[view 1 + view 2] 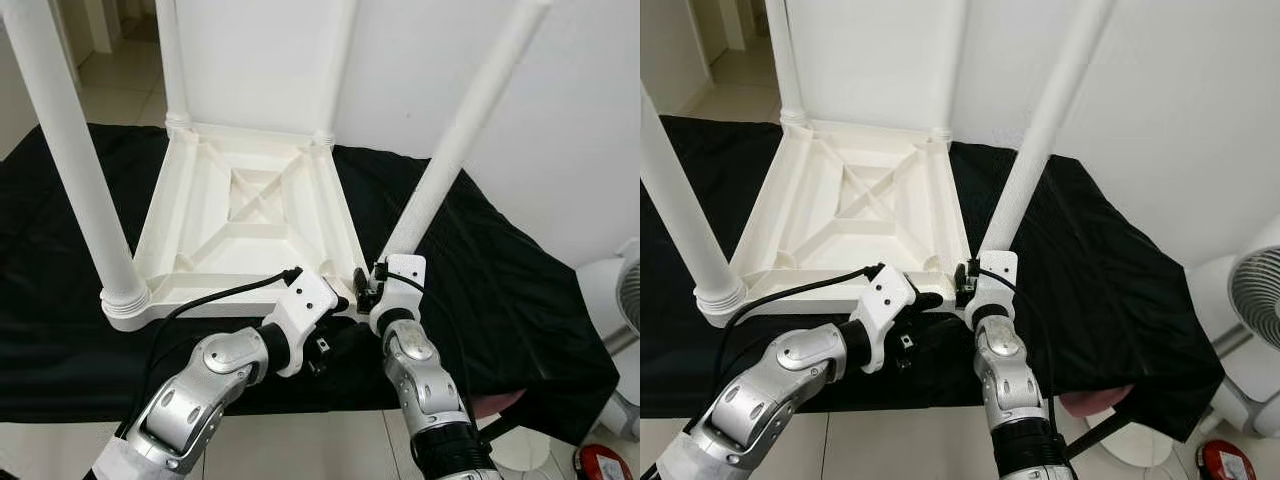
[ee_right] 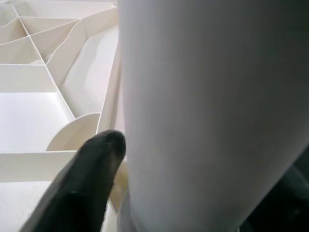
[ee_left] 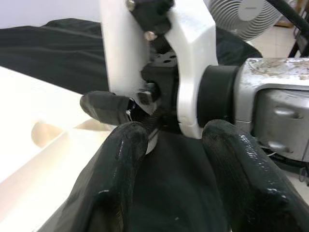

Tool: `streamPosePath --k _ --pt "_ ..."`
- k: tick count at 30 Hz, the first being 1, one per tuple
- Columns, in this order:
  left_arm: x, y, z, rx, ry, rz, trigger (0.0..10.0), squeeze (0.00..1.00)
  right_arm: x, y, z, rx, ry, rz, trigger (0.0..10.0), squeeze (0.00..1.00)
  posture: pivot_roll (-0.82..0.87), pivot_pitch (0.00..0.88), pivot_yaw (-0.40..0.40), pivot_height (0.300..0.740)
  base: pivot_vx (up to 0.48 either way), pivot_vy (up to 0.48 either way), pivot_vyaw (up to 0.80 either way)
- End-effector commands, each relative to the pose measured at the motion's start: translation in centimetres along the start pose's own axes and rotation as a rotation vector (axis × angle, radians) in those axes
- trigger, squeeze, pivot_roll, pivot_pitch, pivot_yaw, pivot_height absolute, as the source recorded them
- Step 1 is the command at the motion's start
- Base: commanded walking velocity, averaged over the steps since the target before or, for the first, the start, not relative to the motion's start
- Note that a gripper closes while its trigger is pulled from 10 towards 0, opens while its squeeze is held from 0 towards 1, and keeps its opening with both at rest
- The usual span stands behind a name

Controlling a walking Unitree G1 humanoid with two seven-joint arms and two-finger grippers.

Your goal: Building children table

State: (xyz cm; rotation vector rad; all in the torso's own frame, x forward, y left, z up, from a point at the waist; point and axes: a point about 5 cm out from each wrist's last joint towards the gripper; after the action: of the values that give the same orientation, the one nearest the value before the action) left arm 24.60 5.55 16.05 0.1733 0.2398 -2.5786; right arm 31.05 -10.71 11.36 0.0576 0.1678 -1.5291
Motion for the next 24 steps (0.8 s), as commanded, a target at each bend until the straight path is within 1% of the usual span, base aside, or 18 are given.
streamPosePath --k 1,4,6,8,9,10,11,12,13,14,15,16,17,18,19,21,22,24 --pt "0.2 0.1 -0.1 -0.003 0.006 -0.015 10.0 0.00 0.4 -0.1 0.1 0.004 0.006 -0.002 10.0 1.00 0.04 0.000 -0.161 0.740 0.000 0.000 0.00" --pt "0.3 0.0 -0.1 -0.004 0.007 -0.015 10.0 0.00 1.4 -0.8 0.6 0.045 -0.002 0.021 10.0 1.00 0.04 0.000 -0.160 0.740 0.000 0.000 0.00" --pt "0.3 0.0 -0.1 -0.004 0.007 -0.015 10.0 0.00 1.4 -0.8 0.6 0.045 -0.002 0.021 10.0 1.00 0.04 0.000 -0.160 0.740 0.000 0.000 0.00" --pt "0.3 0.0 -0.1 -0.005 0.007 -0.016 10.0 0.00 2.3 -1.6 0.7 0.072 -0.008 0.064 10.0 1.00 0.04 0.000 -0.160 0.740 0.000 0.000 0.00" --pt "0.3 0.0 -0.1 -0.005 0.007 -0.016 10.0 0.00 2.3 -1.6 0.7 0.072 -0.008 0.064 10.0 1.00 0.04 0.000 -0.160 0.740 0.000 0.000 0.00" --pt "0.2 0.0 -0.1 -0.005 0.008 -0.016 10.0 0.00 2.6 -1.8 0.6 0.076 -0.004 0.082 10.0 1.00 0.04 0.000 -0.160 0.740 0.000 0.000 0.00" --pt "0.2 0.0 -0.1 -0.005 0.008 -0.016 10.0 0.00 2.8 -2.2 0.4 0.068 0.001 0.136 10.0 1.00 0.03 0.000 -0.156 0.740 0.000 0.000 0.00" --pt "0.2 0.1 -0.1 -0.004 0.009 -0.017 10.0 0.00 3.2 -2.6 -0.2 0.036 0.018 0.185 10.0 1.00 0.03 0.000 -0.156 0.740 0.000 0.000 0.00" --pt "0.2 0.1 -0.1 -0.004 0.009 -0.017 10.0 0.00 3.2 -2.6 -0.2 0.036 0.018 0.185 10.0 1.00 0.03 0.000 -0.156 0.740 0.000 0.000 0.00" --pt "0.2 0.1 -0.1 -0.003 0.010 -0.018 10.0 0.00 3.7 -3.1 -0.6 0.022 0.018 0.244 10.0 0.00 0.03 0.000 -0.155 0.740 0.000 0.000 0.00" --pt "0.2 0.1 0.0 -0.002 0.011 -0.019 10.0 0.00 4.1 -3.4 -0.9 0.013 0.017 0.282 10.0 0.00 0.03 0.000 -0.155 0.740 0.000 0.000 0.00" --pt "0.2 0.2 0.0 -0.002 0.011 -0.019 10.0 0.00 4.5 -3.7 -1.0 0.017 -0.014 0.345 10.0 0.00 0.02 0.000 -0.150 0.740 0.000 0.000 0.00" --pt "0.2 0.2 0.0 -0.002 0.011 -0.019 10.0 0.00 4.5 -3.7 -1.0 0.017 -0.014 0.345 10.0 0.00 0.02 0.000 -0.150 0.740 0.000 0.000 0.00" --pt "0.2 0.2 0.0 -0.001 0.010 -0.019 10.0 0.00 4.7 -3.9 -1.0 0.022 -0.039 0.388 10.0 0.00 0.02 0.000 -0.150 0.740 0.000 0.000 0.00" --pt "0.2 0.2 0.0 -0.001 0.010 -0.019 10.0 0.00 4.7 -3.9 -1.0 0.022 -0.039 0.388 10.0 0.00 0.02 0.000 -0.150 0.740 0.000 0.000 0.00" --pt "0.2 0.2 0.0 -0.001 0.010 -0.022 10.0 0.00 5.9 -3.4 -0.4 0.038 -0.079 0.441 10.0 0.00 0.02 0.000 -0.144 0.740 0.000 0.000 0.00" --pt "0.2 0.2 0.0 -0.001 0.010 -0.022 10.0 0.00 5.9 -3.4 -0.4 0.038 -0.079 0.441 10.0 0.00 0.02 0.000 -0.144 0.740 0.000 0.000 0.00" --pt "0.1 0.2 0.0 -0.001 0.011 -0.025 10.0 0.00 6.7 -2.7 0.5 0.056 -0.109 0.460 10.0 0.00 0.02 0.000 -0.142 0.740 0.000 0.000 0.00"
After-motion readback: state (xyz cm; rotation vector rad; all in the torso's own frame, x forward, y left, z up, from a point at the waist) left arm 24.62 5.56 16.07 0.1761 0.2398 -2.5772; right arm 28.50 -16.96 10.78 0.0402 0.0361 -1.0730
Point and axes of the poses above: a point about 5 cm out from each wrist's last joint towards the gripper, its own y axis pointing out of the wrist towards the gripper, its own z axis along the axis of the wrist's last joint, x = y × z, and after that the axes turned 3 degrees about y, right-handed
